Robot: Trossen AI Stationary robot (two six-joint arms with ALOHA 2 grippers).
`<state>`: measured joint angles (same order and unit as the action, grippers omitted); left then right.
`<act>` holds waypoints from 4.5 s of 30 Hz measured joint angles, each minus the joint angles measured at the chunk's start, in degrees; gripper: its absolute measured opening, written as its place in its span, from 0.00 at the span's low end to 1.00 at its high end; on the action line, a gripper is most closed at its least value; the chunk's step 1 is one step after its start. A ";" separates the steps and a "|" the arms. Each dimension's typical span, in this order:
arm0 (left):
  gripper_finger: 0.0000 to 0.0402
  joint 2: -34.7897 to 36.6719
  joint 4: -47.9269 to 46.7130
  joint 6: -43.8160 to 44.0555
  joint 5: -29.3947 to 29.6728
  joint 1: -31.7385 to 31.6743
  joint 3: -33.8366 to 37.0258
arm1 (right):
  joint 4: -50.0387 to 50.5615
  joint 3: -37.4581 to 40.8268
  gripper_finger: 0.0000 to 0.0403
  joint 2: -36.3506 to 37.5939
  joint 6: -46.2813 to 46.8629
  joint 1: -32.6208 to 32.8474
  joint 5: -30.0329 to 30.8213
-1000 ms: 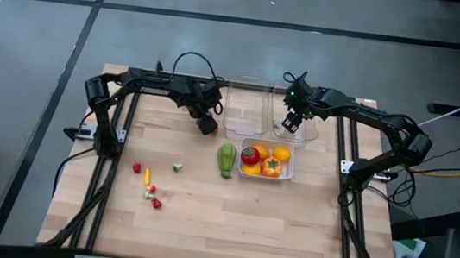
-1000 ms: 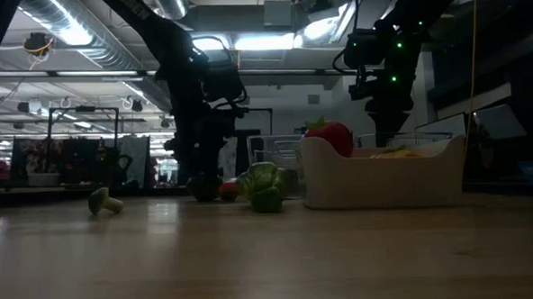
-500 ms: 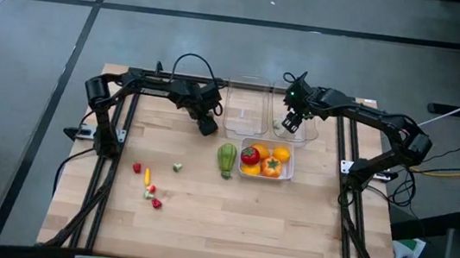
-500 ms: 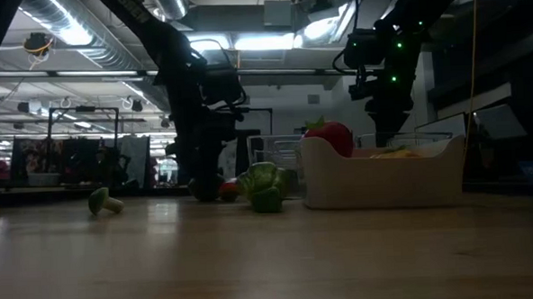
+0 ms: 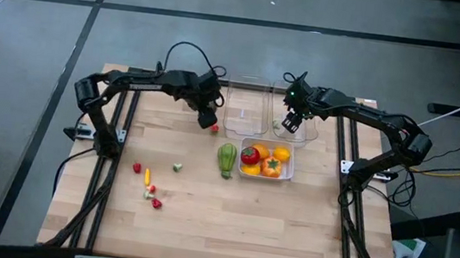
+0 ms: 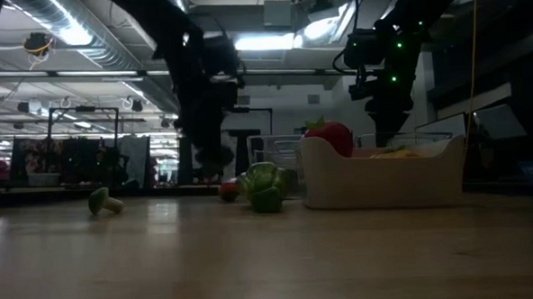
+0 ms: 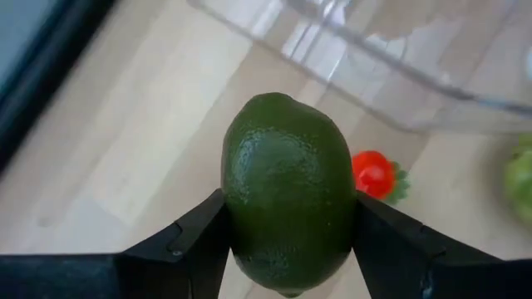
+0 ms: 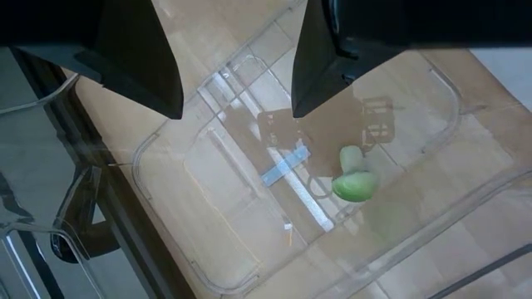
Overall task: Sort produce into baskets
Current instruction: Put the lime into the white bin, then put the small persimmon into the white bin
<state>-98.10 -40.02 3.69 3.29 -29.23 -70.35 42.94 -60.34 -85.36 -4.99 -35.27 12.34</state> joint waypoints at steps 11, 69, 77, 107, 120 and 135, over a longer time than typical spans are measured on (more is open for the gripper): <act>0.54 7.45 6.78 5.29 -0.15 4.52 -4.02 | 0.07 0.00 0.55 0.00 -0.01 -0.02 0.01; 0.73 -19.85 59.96 8.25 -0.28 23.85 -4.06 | 0.00 0.00 0.55 0.00 0.18 0.00 0.01; 0.77 -18.39 63.62 7.41 -1.90 23.63 -4.04 | 0.00 0.00 0.55 0.00 0.18 0.00 0.01; 0.77 12.21 3.64 -9.04 -1.31 9.87 -1.71 | -0.02 -0.02 0.55 0.00 0.20 0.00 -0.57; 0.77 11.64 26.51 -12.77 -1.45 8.33 20.15 | -0.02 -0.02 0.55 0.00 0.20 0.00 -0.59; 0.77 4.33 46.88 -8.49 -0.20 8.33 28.81 | 0.00 -0.02 0.55 0.00 0.19 0.00 -0.98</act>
<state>-93.77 6.86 -4.80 3.09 -20.91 -41.55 42.93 -60.36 -85.36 -4.80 -35.27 11.36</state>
